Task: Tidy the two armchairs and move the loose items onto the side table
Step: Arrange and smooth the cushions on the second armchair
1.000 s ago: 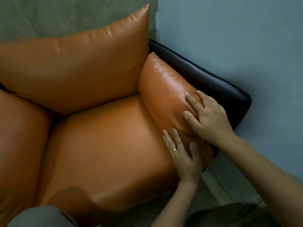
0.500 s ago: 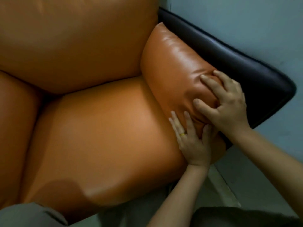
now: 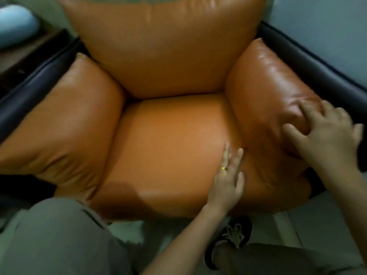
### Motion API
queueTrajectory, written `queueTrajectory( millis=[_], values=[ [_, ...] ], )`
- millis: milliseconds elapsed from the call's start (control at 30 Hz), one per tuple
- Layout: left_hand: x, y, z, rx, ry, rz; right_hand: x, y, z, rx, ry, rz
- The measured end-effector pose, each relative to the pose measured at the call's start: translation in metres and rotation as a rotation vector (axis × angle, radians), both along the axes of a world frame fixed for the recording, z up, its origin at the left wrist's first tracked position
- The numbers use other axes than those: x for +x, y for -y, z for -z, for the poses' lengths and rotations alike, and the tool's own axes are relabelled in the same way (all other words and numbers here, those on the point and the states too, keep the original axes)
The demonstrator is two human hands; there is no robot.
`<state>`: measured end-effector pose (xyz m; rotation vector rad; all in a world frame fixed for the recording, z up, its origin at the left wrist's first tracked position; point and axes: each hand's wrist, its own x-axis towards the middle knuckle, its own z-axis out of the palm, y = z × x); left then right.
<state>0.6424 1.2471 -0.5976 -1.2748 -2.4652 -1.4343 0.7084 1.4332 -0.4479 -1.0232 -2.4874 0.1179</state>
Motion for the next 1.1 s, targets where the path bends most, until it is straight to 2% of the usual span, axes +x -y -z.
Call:
queueTrajectory(
  millis=[133, 300, 433, 600, 733, 900, 1000, 1100],
  values=[
    [-0.008, 0.102, 0.019, -0.205, -0.143, -0.123, -0.017, 0.038, 0.009, -0.133, -0.015, -0.085],
    [0.006, 0.215, 0.033, -0.366, -0.17, -0.236, -0.05, 0.16, 0.03, -0.183, 0.229, -0.498],
    [0.016, 0.294, 0.046, -0.24, -0.163, -0.501, -0.065, 0.253, 0.065, -0.224, 0.378, -0.803],
    [-0.01, 0.348, 0.03, 0.014, -0.075, -0.829, -0.083, 0.327, 0.095, -0.268, 0.496, -1.022],
    [-0.045, 0.344, 0.011, 0.011, 0.05, -0.935, -0.093, 0.342, 0.115, -0.207, 0.588, -1.07],
    [-0.078, 0.332, 0.031, -0.221, 0.133, -0.92, -0.102, 0.336, 0.13, -0.028, 0.619, -1.039],
    [-0.09, 0.329, 0.046, -0.305, 0.093, -0.961, -0.118, 0.343, 0.135, 0.052, 0.63, -0.994],
    [-0.1, 0.334, 0.059, -0.282, -0.042, -0.989, -0.13, 0.346, 0.143, 0.163, 0.557, -0.959]
  ],
)
